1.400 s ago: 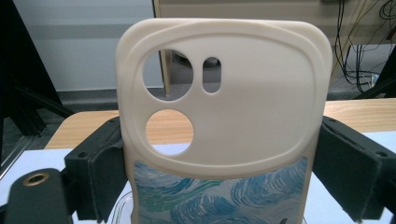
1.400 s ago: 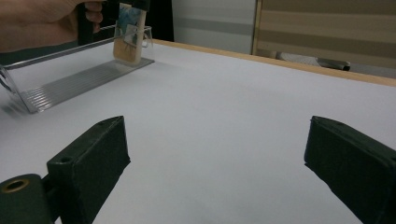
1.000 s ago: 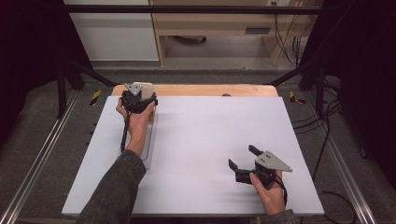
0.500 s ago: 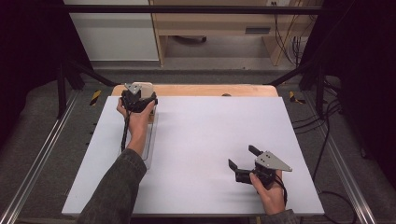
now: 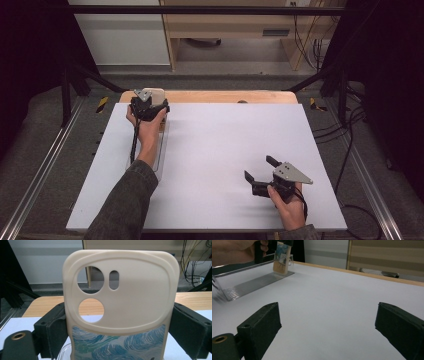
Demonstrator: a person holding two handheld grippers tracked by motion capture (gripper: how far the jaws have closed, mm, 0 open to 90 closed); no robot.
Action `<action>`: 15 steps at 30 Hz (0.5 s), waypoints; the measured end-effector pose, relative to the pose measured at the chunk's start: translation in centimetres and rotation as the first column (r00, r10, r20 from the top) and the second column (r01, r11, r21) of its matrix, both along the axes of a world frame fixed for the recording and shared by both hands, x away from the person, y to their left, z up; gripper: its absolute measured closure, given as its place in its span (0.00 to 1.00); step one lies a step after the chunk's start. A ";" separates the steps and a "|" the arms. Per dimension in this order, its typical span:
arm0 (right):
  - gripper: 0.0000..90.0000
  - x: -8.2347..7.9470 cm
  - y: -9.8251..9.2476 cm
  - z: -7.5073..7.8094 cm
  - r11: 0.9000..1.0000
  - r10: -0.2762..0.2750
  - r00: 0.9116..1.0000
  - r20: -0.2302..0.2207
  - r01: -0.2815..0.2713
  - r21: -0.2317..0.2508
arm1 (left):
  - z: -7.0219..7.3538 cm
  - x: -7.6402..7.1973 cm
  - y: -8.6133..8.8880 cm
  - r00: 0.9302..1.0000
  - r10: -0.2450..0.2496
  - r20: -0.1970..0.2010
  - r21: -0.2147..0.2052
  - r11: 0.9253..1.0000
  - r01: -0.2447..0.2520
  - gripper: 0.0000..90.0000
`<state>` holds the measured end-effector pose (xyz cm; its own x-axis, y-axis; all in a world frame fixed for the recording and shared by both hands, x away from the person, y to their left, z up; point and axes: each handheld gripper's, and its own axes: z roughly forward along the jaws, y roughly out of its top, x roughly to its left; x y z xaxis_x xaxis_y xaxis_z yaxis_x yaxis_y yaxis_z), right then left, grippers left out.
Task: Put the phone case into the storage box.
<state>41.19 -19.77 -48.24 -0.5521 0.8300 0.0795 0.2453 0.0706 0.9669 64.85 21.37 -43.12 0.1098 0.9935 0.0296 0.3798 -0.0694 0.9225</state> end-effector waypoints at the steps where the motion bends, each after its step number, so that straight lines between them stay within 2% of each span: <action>1: 0.07 0.0 0.0 0.0 1.000 0.001 1.000 -0.001 -0.001 0.000 | 0.0 0.0 0.0 1.000 -0.009 0.002 0.004 1.000 0.009 0.11; 10: 0.07 0.0 0.0 0.0 1.000 0.000 1.000 0.001 0.000 -0.001 | 0.0 0.0 0.0 1.000 -0.003 0.010 0.001 1.000 0.003 0.10; 15: 0.07 -0.1 0.0 0.0 1.000 0.002 1.000 0.000 -0.002 0.002 | 0.2 -0.1 -0.1 0.999 -0.019 0.035 -0.004 1.000 0.019 0.08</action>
<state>41.12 -19.72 -48.22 -0.5536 0.8288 0.0809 0.2449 0.0692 0.9671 64.76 21.28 -42.95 0.1279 0.9914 0.0293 0.3461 -0.0723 0.9354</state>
